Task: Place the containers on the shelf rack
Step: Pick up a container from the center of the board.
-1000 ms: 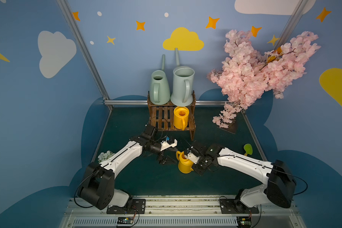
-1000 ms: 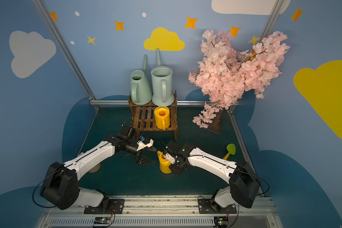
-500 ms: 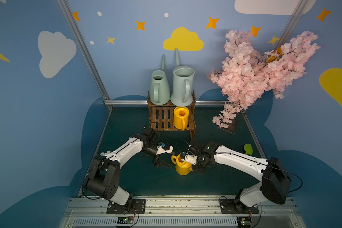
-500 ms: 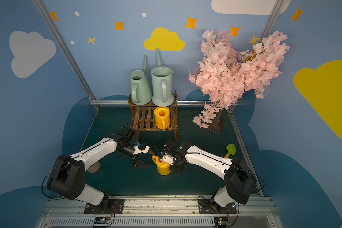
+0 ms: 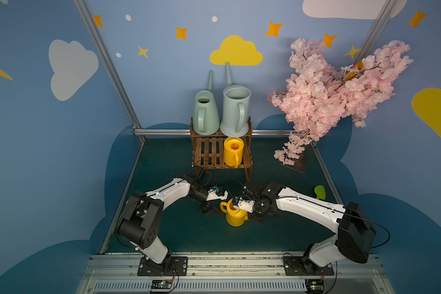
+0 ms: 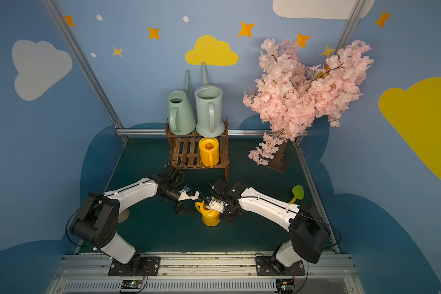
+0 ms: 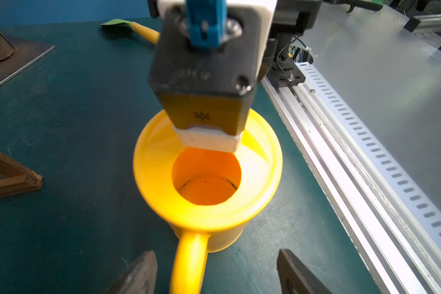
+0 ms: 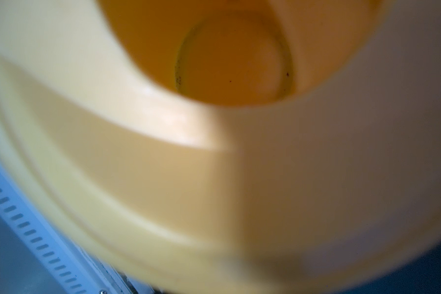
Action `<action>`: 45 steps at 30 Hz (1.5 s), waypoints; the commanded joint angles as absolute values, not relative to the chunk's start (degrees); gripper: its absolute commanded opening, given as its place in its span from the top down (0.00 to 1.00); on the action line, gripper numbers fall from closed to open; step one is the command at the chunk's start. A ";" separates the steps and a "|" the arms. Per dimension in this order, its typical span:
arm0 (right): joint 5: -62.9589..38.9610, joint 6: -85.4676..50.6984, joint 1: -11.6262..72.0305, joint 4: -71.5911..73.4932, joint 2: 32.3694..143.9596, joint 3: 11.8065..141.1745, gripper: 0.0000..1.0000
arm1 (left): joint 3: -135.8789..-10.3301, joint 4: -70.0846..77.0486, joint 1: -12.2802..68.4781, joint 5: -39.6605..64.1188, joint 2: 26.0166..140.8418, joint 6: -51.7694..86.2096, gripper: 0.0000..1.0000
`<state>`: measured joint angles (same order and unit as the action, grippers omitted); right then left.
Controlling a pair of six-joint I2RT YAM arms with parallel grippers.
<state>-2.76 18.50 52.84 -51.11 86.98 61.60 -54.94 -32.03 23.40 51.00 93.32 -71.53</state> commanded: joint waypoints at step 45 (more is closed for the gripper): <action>-10.59 7.69 44.40 -28.26 53.75 48.71 0.02 | -53.60 -49.51 16.00 38.19 71.33 -54.16 0.98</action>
<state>-9.32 10.39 44.47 -32.73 56.53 50.65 -52.71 -44.23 17.19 40.42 74.74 -60.86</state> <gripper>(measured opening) 0.978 0.182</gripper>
